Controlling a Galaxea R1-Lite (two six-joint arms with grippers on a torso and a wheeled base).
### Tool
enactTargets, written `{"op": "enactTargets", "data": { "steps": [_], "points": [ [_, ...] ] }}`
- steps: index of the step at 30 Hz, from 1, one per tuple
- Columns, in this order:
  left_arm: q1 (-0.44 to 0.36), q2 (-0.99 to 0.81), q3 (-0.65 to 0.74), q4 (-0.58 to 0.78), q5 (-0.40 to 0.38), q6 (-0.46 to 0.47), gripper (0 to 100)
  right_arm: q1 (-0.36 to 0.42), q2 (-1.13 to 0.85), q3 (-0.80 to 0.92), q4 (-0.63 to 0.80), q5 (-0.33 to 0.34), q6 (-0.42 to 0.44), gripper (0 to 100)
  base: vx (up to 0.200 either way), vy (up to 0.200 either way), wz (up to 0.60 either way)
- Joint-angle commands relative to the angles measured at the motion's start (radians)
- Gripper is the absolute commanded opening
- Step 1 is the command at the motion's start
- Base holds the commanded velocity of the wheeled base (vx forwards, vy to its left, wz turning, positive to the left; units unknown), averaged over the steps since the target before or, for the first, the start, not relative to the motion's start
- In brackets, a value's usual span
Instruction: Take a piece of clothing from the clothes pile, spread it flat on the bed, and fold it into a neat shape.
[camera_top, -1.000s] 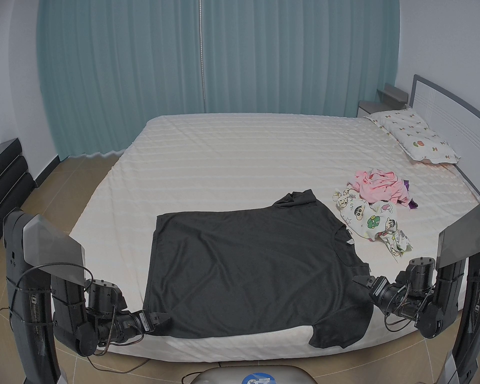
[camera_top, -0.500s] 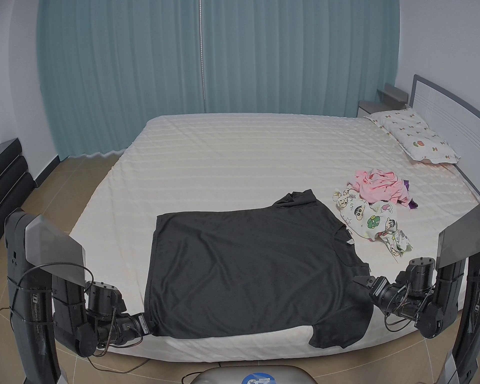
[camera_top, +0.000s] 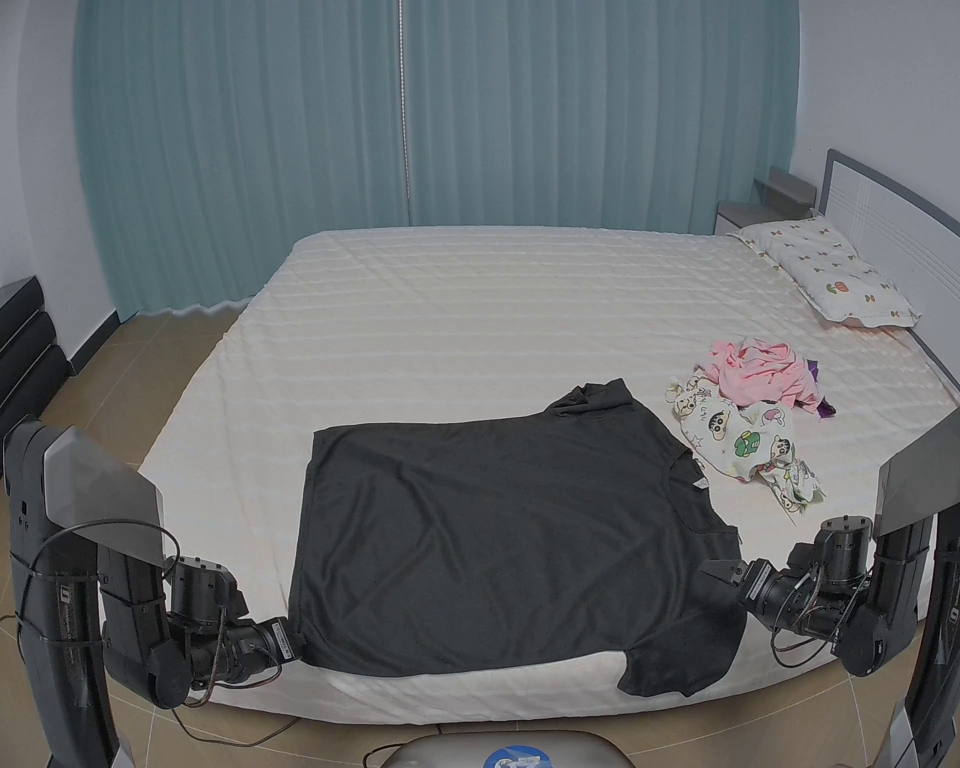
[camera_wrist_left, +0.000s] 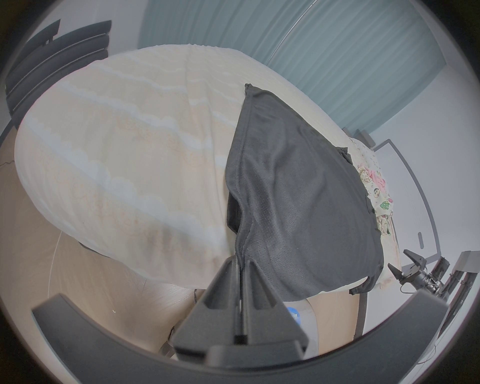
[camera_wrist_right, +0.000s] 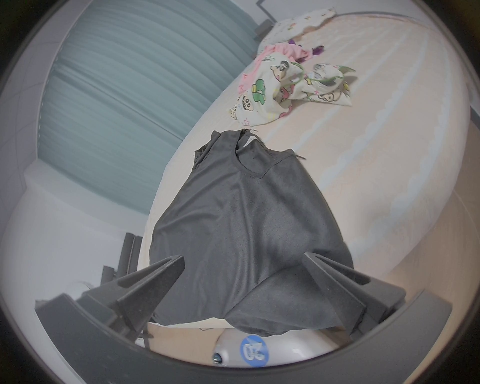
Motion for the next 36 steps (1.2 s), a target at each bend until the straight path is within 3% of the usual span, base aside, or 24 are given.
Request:
{"op": "enactTargets", "data": {
  "steps": [1,6,15,19,32,33,36],
  "points": [
    [0.031,-0.016,0.000,-0.002,-0.029,-0.005,0,-0.038,0.031,-0.006,0.007,0.006,-0.059,100,0.000,0.000,0.00],
    [0.068,-0.036,0.008,-0.002,-0.076,-0.019,0,-0.109,0.071,-0.033,0.013,0.076,-0.138,100,0.000,0.000,0.00],
    [0.071,-0.057,0.005,-0.002,-0.110,-0.080,0,-0.161,0.068,-0.118,0.156,0.090,-0.216,100,0.000,0.000,0.00],
    [0.071,-0.060,0.005,-0.002,-0.113,-0.083,0,-0.161,0.103,-0.150,0.169,0.131,-0.216,100,0.000,0.000,0.00],
    [0.078,-0.060,0.005,-0.002,-0.114,-0.083,0,-0.152,0.123,-0.201,0.232,0.133,-0.262,100,0.000,0.000,0.00],
    [0.078,-0.060,0.005,-0.002,-0.114,-0.085,0,-0.152,0.125,-0.201,0.232,0.133,-0.263,0,0.000,0.000,0.00],
    [0.080,-0.059,0.006,-0.002,-0.113,-0.083,0,-0.150,0.123,-0.202,0.232,0.134,-0.267,0,0.000,0.000,0.00]
  ]
}}
